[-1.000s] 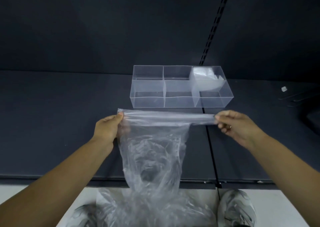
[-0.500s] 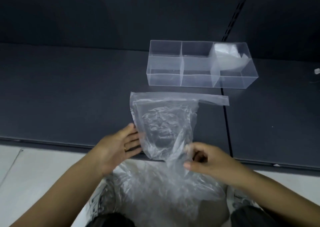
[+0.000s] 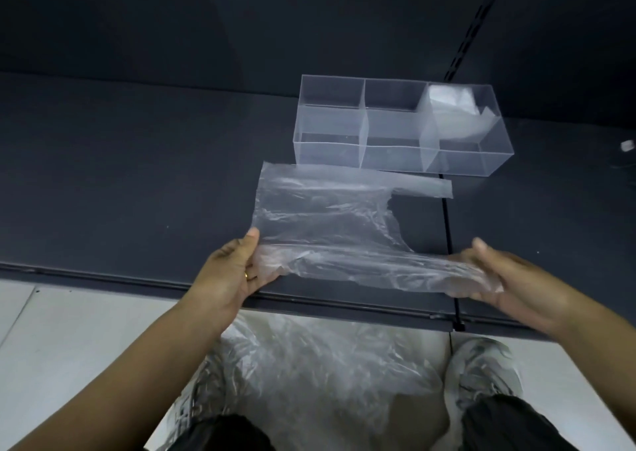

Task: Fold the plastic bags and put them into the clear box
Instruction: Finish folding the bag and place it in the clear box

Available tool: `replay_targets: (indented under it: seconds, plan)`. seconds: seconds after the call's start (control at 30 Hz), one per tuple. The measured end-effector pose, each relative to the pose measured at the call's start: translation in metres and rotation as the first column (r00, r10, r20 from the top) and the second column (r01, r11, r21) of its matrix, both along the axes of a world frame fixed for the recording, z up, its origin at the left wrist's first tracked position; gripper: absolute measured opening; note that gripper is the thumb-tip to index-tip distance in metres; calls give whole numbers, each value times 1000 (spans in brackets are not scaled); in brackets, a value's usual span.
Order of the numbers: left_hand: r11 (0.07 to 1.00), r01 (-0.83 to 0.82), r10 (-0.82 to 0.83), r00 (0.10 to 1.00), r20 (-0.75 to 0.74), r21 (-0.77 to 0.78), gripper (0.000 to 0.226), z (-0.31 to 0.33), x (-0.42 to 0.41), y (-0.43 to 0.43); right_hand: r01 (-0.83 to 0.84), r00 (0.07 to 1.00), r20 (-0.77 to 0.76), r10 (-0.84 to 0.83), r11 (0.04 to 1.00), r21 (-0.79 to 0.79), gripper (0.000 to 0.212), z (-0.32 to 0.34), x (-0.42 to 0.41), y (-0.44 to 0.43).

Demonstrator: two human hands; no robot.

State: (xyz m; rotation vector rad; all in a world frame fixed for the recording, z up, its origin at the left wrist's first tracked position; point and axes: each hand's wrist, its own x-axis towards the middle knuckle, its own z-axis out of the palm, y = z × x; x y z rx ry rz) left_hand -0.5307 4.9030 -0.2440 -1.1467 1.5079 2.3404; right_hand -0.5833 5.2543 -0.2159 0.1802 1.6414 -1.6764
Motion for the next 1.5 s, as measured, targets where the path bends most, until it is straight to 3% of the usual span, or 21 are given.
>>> replay_targets:
  seconds: [0.1, 0.27, 0.43, 0.53, 0.57, 0.63, 0.67, 0.7, 0.73, 0.77, 0.8, 0.83, 0.87, 0.93, 1.0, 1.07, 1.13, 1.23, 1.4, 1.47, 1.5]
  plan:
    - [982, -5, 5, 1000, 3, -190, 33, -6, -1, 2, 25, 996, -88, -8, 980, 196, 49, -3, -2, 4]
    - [891, 50, -85, 995, -57, -451, 35, -15, 0, 0, 82, 980, -200, -24, 954, 287, 10, -10, -5, 18]
    - [766, 111, -179, 983, -43, -633, 36, -17, 6, 4, 253, 954, -252, -164, 890, 378, 19, -20, -4, 33]
    - [701, 208, -231, 971, 58, -683, 32, -13, 11, 4, 345, 928, -317, -197, 773, 532, 13, -23, -1, 46]
    - [600, 248, -272, 957, 98, -761, 30, -11, 14, 4, 346, 928, -331, -169, 723, 599, 11, -22, 0, 50]
    - [224, 202, -399, 911, 99, -954, 27, -7, 24, 4, 289, 943, -331, -38, 590, 754, 12, -16, 5, 53]
    - [50, 120, -512, 855, 78, -992, 30, -4, 31, 6, 272, 938, -338, 72, 448, 851, 22, -12, 9, 50]
    - [-83, 62, -645, 757, 101, -995, 40, -2, 37, 10, 309, 905, -374, 202, 289, 906, 32, -7, 13, 45]
    - [-188, 34, -768, 618, 169, -982, 55, -4, 42, 14, 406, 833, -451, 321, 199, 892, 39, -4, 18, 35]
    - [-258, 29, -841, 486, 239, -966, 65, -8, 46, 19, 492, 734, -530, 424, 207, 846, 42, 0, 24, 18]
    - [-285, 32, -873, 403, 273, -958, 68, -11, 48, 24, 502, 648, -584, 489, 303, 810, 42, 3, 30, -4]
    - [-262, 43, -887, 383, 258, -964, 64, -12, 46, 30, 434, 579, -616, 534, 437, 788, 43, 4, 35, -28]
    - [-204, 62, -880, 425, 211, -977, 60, -13, 39, 35, 309, 529, -620, 579, 549, 776, 45, 2, 39, -52]
    - [-118, 111, -803, 574, 160, -987, 55, -11, 17, 44, 73, 432, -599, 674, 636, 769, 51, -8, 40, -100]
    - [-181, 178, -720, 646, 253, -967, 63, -14, -9, 49, -25, 379, -600, 704, 656, 754, 53, -23, 30, -138]
    - [-348, 279, -655, 611, 445, -895, 75, -24, -24, 47, -20, 383, -582, 718, 636, 772, 55, -39, 16, -159]
    - [-484, 299, -604, 566, 561, -822, 79, -37, -29, 39, 48, 349, -507, 788, 525, 850, 58, -54, 2, -158]
    - [-472, 287, -626, 557, 547, -833, 81, -43, -32, 31, 151, 363, -418, 833, 391, 908, 69, -69, -8, -121]
    - [-515, 280, -613, 541, 576, -810, 81, -34, -27, 24, 287, 654, -347, 672, 204, 936, 72, -73, -22, -27]
    - [-440, 170, -707, 539, 457, -882, 76, -25, -12, 19, 335, 702, -374, 606, 183, 924, 71, -68, -20, -5]
    - [-391, 106, -779, 492, 389, -915, 73, -24, 0, 15, 379, 695, -416, 586, 193, 905, 69, -65, -18, -2]
